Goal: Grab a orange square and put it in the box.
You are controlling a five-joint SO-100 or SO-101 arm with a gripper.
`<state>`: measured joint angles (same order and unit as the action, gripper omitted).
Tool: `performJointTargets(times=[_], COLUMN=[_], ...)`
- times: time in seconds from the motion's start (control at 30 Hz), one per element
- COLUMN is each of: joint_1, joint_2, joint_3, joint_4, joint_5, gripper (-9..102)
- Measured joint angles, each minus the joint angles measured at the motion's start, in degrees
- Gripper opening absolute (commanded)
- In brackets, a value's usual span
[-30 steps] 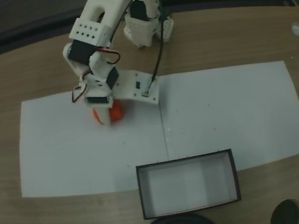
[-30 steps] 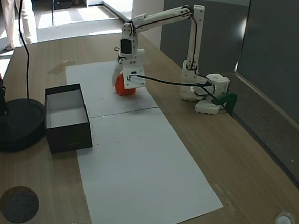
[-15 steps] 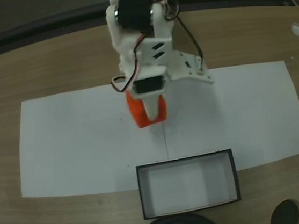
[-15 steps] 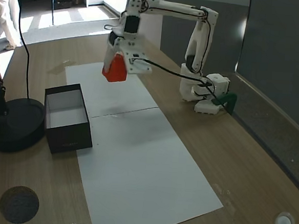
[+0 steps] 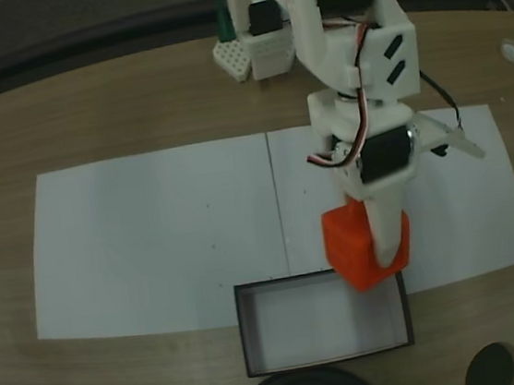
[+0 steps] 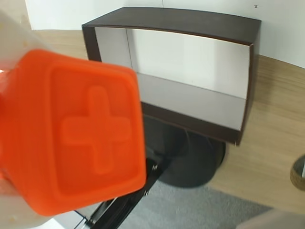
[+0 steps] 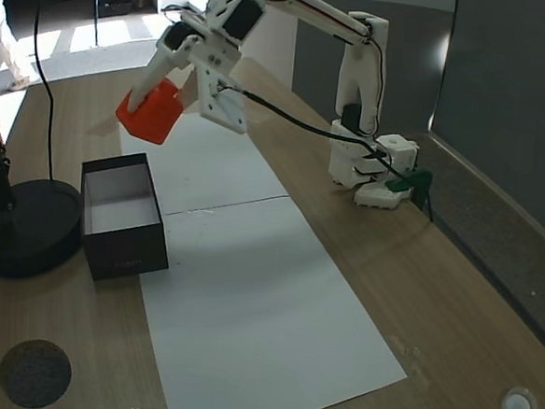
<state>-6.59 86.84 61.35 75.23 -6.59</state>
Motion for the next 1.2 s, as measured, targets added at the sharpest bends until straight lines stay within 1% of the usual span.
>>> performJointTargets(times=[0.27, 0.33, 0.37, 0.5, 0.53, 0.57, 0.63, 0.73, 0.8, 0.9, 0.93, 1.03, 1.13, 1.2], joint_1=[4.48, 5.1, 5.19, 5.1, 5.01, 5.01, 5.01, 5.01, 5.01, 5.01, 5.01, 4.48, 1.85, 1.05], joint_2=[-10.55, -12.04, -12.74, -13.97, -13.97, -13.97, -13.97, -13.97, -13.97, -12.04, -10.46, -4.13, 4.39, 11.07], joint_3=[0.0, 0.0, 0.0, 0.0, 0.0, 0.0, 0.0, -0.53, -2.29, -5.27, -6.42, -10.2, -12.22, -12.3], joint_4=[-4.66, -4.83, -4.83, -4.83, -4.83, -4.83, -4.83, -2.11, 0.62, 5.98, 7.82, 14.5, 21.36, 23.64], joint_5=[0.0, 0.0, 0.0, 1.67, 2.72, 3.52, 4.31, 4.83, 4.92, 5.63, 6.33, 7.47, 7.82, 7.82], gripper=[7, 9, 13, 35, 38, 39, 37, 30, 22, 7, 4, 3, 0, 0])
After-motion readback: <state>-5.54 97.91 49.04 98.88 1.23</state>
